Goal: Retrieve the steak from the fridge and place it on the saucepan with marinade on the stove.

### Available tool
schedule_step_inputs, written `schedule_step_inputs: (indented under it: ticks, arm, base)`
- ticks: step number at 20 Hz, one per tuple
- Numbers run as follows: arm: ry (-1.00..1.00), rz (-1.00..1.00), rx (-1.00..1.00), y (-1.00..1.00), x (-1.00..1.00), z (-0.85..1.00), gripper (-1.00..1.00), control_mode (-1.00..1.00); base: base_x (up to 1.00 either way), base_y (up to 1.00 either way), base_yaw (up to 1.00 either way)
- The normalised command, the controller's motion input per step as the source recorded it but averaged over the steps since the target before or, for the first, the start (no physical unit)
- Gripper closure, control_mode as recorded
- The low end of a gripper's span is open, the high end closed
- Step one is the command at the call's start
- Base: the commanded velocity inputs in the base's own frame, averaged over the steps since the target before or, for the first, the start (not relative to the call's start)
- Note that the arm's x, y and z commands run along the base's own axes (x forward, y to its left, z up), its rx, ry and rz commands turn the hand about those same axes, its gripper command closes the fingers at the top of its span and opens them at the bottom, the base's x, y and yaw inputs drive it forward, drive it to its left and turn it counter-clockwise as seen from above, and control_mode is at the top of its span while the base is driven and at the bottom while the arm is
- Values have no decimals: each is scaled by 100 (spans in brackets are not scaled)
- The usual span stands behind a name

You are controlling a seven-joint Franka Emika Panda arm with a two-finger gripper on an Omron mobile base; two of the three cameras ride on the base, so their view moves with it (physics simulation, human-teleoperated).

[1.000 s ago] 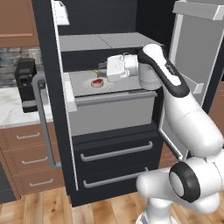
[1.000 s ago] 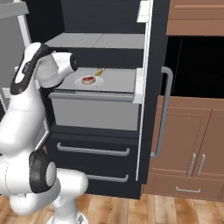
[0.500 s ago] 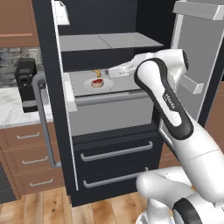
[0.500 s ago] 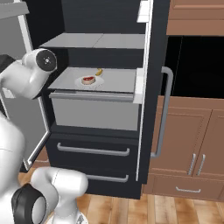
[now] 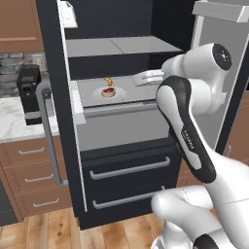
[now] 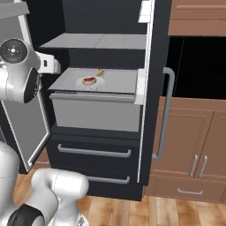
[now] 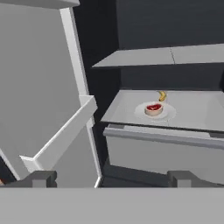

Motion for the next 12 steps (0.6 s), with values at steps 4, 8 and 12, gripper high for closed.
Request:
schedule_step_inputs:
  ticks: [4,8,12]
  arm:
    - [-6,-16,-4,-13,-20,-30,-100,-100]
    - [-2,-10,-1,-4,-48,-18,-100,-100]
    - [0,-8,0,-19,-53,-2,-100,-100]
  base:
    - [0,0,0]
    - [0,0,0]
    - [0,0,0]
